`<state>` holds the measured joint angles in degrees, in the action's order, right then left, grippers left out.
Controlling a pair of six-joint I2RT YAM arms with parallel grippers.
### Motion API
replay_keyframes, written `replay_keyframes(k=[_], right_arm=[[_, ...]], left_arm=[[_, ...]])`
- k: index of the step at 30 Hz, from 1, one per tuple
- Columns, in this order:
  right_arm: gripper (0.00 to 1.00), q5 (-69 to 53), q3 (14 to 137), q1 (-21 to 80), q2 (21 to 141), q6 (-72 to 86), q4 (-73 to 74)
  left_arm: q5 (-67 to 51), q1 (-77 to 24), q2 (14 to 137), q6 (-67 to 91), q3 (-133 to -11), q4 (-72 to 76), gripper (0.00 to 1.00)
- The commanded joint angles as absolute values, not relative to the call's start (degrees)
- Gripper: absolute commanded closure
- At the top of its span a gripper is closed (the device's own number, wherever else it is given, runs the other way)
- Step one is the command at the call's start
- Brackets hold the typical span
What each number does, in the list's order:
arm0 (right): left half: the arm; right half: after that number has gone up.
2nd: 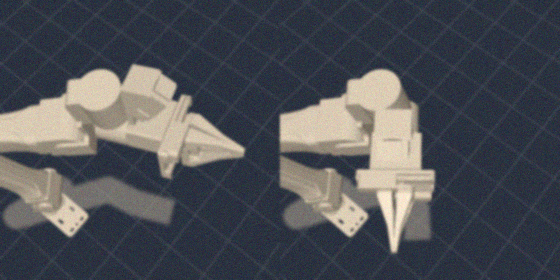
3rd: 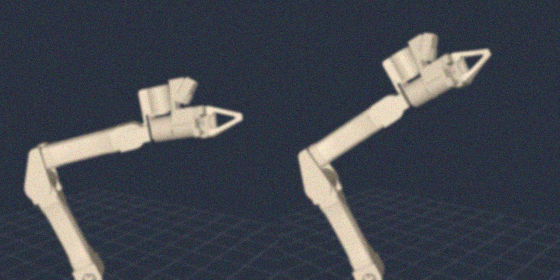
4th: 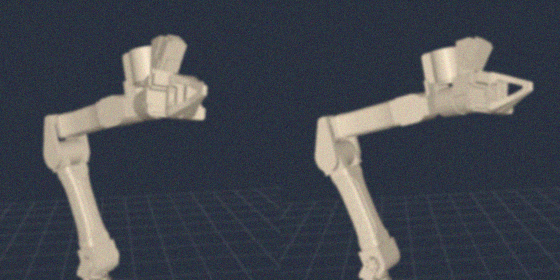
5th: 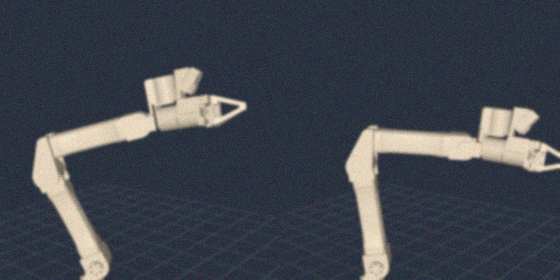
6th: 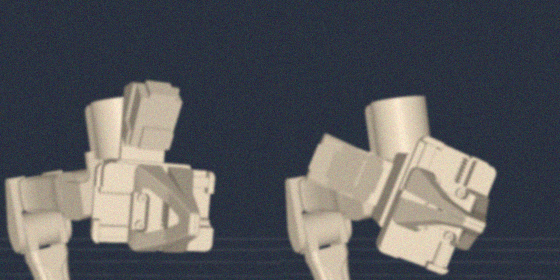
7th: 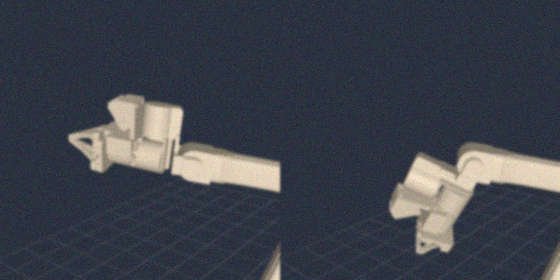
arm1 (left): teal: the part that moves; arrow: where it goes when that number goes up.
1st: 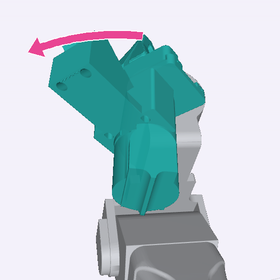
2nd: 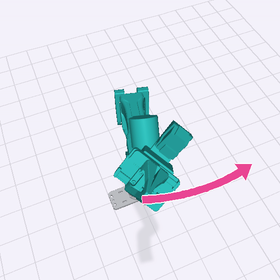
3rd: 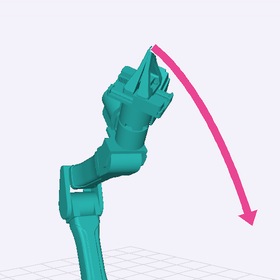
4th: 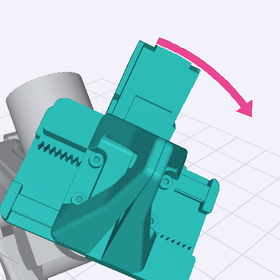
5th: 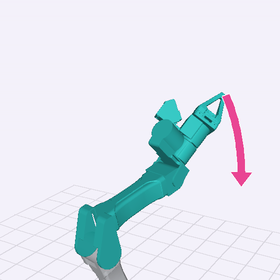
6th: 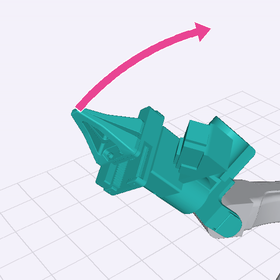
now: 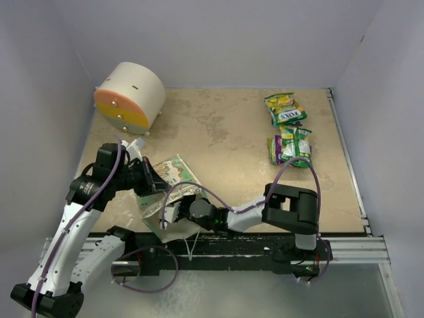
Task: Take the snacks out of the paper bag
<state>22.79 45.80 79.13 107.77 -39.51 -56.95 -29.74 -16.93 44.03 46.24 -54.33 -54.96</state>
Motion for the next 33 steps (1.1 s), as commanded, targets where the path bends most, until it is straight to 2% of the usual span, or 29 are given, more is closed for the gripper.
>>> replay_keyframes(k=[1,10,20,26,33], right_arm=[[0.39,18.21,47.72,76.45,110.16,-42.26,-60.75],[0.32,15.12,52.02,72.84,115.56,-43.79,-62.21],[0.30,10.41,55.95,72.64,115.76,-46.89,-62.24],[0.26,10.27,59.10,72.18,119.31,-49.53,-62.89],[0.26,13.30,64.95,71.20,124.04,-46.96,-64.89]], left_arm=[[-27.53,-17.03,45.25,44.41,-56.60,-53.17,1.00],[-26.74,-17.03,47.24,44.52,-56.64,-51.68,1.00],[-25.67,-16.97,47.61,44.05,-58.86,-53.13,1.00],[-26.36,-17.04,47.22,44.27,-59.83,-52.40,1.00],[-27.30,-17.04,46.84,44.38,-59.06,-52.84,1.00]])
